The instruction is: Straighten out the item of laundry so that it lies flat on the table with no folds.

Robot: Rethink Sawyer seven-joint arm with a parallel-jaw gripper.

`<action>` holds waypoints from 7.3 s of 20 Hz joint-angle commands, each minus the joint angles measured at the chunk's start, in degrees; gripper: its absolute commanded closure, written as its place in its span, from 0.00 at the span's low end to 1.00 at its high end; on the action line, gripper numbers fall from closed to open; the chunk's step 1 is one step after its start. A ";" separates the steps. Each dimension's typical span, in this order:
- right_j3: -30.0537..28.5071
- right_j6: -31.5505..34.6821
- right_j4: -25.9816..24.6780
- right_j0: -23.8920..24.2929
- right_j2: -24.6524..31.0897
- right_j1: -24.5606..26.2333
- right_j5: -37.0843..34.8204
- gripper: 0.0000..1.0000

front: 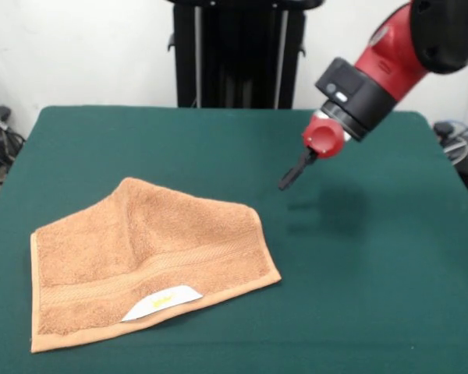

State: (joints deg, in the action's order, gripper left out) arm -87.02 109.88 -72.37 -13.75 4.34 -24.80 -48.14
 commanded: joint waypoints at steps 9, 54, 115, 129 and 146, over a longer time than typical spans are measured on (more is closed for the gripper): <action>-1.16 17.97 -1.45 -4.16 -4.65 7.53 5.54 0.00; -13.32 11.97 4.51 -1.82 -8.72 -6.10 12.32 0.00; -13.86 11.65 19.45 -14.63 -20.62 -3.84 15.67 0.00; -14.28 23.97 18.69 -24.09 -28.20 7.12 24.09 0.00; -13.00 27.76 22.86 -27.77 -31.73 12.95 28.71 0.00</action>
State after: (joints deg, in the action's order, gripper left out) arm -98.70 119.66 -54.68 -40.98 -29.42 -14.72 -24.16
